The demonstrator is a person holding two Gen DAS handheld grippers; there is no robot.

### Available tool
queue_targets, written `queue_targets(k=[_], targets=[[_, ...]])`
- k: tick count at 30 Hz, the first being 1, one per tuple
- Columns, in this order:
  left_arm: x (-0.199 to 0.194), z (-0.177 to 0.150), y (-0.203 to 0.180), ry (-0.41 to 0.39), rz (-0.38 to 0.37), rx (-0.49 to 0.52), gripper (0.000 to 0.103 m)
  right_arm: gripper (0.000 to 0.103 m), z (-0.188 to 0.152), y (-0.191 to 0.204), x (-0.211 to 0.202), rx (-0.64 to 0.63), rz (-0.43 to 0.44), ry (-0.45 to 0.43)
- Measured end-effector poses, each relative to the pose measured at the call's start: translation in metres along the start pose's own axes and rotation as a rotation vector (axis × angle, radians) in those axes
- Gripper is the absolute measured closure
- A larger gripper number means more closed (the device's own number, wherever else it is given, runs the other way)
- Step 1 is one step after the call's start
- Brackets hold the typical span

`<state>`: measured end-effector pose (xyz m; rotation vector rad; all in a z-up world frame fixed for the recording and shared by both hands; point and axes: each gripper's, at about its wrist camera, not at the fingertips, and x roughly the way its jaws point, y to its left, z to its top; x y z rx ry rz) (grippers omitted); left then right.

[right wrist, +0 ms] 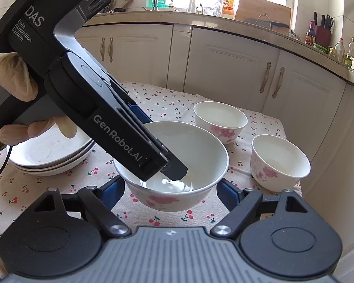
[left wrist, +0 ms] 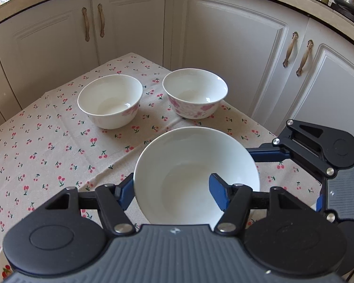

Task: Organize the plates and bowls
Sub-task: 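Lift the bowl with the left gripper and lower it beside the plate stack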

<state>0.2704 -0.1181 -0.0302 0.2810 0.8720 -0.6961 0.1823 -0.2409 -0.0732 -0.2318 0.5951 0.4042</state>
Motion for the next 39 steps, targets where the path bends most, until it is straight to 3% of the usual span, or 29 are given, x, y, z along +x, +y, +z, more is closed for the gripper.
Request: queue_targets(k=[21,39], targets=[[-0.02,-0.051,-0.037,-0.003,0.009,-0.008,0.038,0.015,-0.032,0.024,-0.049,-0.027,0.056,0.006],[-0.009,-0.07,-0.042,0.009,0.025,-0.006,0.038,0.015,-0.049,0.033,-0.04,-0.023,0.075,0.046]])
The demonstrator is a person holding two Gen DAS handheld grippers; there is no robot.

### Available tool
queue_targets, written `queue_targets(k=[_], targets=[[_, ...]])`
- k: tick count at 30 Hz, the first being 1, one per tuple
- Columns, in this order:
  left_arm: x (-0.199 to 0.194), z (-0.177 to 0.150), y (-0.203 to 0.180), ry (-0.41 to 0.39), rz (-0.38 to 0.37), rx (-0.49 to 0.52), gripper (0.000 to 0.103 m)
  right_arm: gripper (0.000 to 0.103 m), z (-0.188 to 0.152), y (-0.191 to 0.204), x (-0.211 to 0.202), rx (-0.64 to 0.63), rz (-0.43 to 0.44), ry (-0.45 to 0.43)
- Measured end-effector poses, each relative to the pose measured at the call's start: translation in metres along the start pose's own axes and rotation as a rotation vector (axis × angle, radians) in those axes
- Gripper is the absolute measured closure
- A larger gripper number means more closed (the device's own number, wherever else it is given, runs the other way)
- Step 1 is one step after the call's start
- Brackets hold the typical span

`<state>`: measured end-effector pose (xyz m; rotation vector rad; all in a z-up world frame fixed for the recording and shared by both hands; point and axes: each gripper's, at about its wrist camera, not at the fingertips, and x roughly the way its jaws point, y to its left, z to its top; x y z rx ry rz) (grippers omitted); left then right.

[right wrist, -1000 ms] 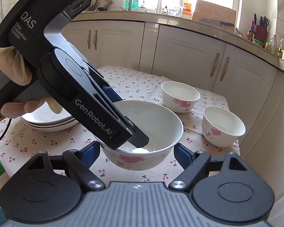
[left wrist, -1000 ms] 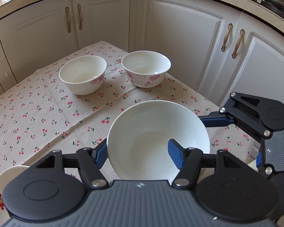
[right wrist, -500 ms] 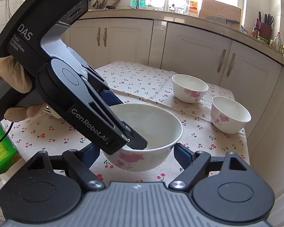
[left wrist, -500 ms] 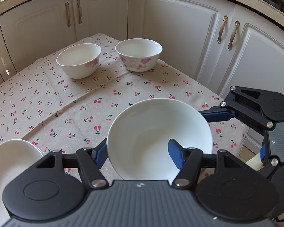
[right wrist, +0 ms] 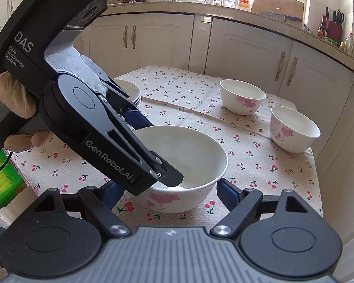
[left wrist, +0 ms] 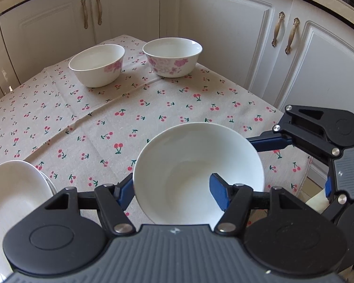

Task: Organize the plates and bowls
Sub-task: 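Lift the bowl with the left gripper and lower it beside the plate stack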

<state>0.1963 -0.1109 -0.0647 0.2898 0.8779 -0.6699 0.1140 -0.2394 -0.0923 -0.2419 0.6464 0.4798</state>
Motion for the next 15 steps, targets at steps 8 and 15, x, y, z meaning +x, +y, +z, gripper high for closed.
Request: queue_targets(k=[8,15], targets=[[0.0006,0.0006,-0.0022,-0.001,0.002,0.012,0.037,0.015,-0.0021,0.0007,0.0026,0.009,0.003,0.01],[-0.0005,0.001,-0.0077,-0.008,-0.013,0.027,0.034,0.015,-0.0039,-0.0006,-0.0011,0.015,0.003,0.016]])
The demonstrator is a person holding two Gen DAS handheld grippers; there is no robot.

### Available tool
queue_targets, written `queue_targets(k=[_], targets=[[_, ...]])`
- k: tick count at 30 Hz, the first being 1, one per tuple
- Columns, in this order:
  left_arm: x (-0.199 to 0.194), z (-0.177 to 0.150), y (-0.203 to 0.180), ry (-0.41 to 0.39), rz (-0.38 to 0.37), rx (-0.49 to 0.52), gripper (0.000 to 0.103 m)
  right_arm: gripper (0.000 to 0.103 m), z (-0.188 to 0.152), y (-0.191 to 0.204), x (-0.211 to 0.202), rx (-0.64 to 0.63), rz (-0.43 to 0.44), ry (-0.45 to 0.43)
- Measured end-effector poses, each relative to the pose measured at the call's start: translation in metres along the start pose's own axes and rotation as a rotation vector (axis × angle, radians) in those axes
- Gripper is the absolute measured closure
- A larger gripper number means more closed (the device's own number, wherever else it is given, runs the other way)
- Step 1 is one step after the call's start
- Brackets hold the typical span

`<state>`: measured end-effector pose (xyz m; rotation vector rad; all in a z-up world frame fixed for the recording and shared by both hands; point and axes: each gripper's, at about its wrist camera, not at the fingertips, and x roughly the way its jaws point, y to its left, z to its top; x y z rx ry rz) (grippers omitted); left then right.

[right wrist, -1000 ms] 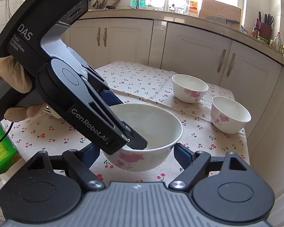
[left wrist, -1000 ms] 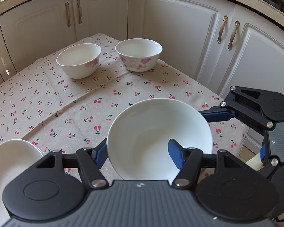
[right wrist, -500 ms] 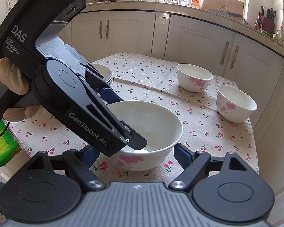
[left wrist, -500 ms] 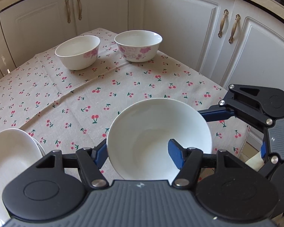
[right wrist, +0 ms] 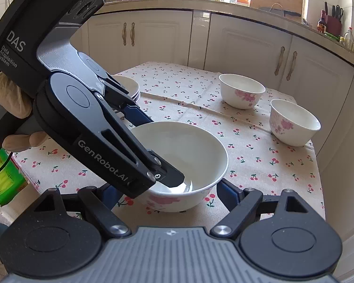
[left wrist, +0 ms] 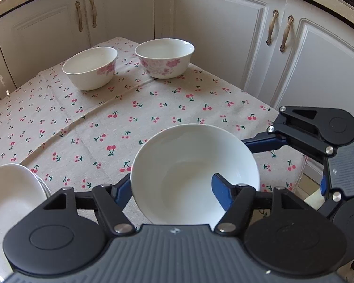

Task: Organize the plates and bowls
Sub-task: 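Lift the bowl with the left gripper and lower it beside the plate stack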

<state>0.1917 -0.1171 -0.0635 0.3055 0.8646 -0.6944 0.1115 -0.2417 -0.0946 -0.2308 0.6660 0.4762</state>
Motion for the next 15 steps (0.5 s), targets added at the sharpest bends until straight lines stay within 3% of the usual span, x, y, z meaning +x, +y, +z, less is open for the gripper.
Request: queue_targets(k=[13,15], targets=[[-0.0009,-0.0024,-0.0017,-0.008,-0.028,0.001,0.028,0.013,-0.0043,-0.0014,-0.0021,0.006,0.007,0.008],[-0.0039,-0.003,-0.0015,-0.023,-0.03,0.0,0.021,0.0,-0.0045,-0.003,-0.0036,0.01,0.011,-0.006]])
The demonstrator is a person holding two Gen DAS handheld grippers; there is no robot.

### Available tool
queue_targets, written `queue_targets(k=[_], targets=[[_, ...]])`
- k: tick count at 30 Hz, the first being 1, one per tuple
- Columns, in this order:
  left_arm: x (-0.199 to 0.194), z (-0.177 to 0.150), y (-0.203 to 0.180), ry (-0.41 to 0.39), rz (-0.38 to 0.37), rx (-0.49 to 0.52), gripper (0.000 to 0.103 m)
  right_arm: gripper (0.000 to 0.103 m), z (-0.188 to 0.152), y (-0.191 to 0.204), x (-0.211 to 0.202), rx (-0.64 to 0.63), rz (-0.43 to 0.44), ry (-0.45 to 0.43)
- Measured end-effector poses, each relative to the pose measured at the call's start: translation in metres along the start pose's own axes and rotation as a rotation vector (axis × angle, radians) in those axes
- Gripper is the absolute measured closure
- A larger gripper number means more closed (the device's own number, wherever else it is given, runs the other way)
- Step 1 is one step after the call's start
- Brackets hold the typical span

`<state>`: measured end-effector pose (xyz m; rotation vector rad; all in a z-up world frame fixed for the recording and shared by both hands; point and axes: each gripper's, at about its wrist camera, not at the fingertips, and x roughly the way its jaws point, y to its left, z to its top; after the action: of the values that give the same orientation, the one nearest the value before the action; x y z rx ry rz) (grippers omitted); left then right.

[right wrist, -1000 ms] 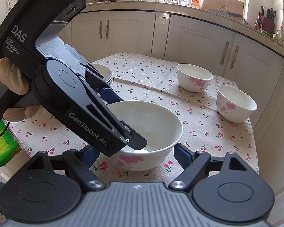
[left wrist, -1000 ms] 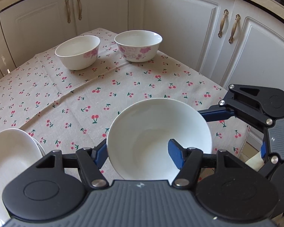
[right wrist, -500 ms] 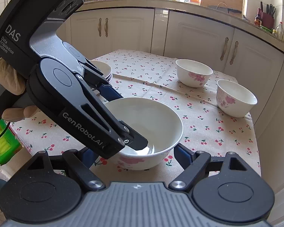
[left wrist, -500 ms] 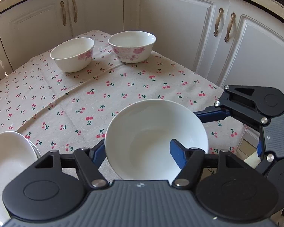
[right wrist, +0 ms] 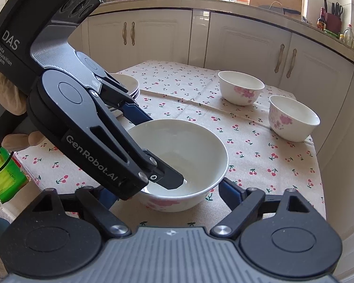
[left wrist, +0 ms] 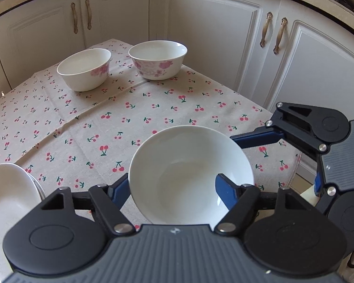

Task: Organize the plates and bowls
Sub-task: 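Lift the bowl with the left gripper and lower it beside the plate stack, then open the left gripper and release the bowl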

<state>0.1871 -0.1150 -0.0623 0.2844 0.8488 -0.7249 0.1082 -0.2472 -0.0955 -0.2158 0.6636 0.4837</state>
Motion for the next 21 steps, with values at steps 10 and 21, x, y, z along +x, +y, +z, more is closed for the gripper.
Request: queue_targets(k=[10,21], targets=[[-0.023,0.006,0.002,-0.096,0.011,-0.01,0.008,0.0,0.004,-0.016,-0.022,0.034,0.001,-0.048],[-0.027,0.034,0.004,-0.132,0.018,0.015,0.005,0.0,0.014,-0.05,-0.034,0.013,-0.091,-0.069]])
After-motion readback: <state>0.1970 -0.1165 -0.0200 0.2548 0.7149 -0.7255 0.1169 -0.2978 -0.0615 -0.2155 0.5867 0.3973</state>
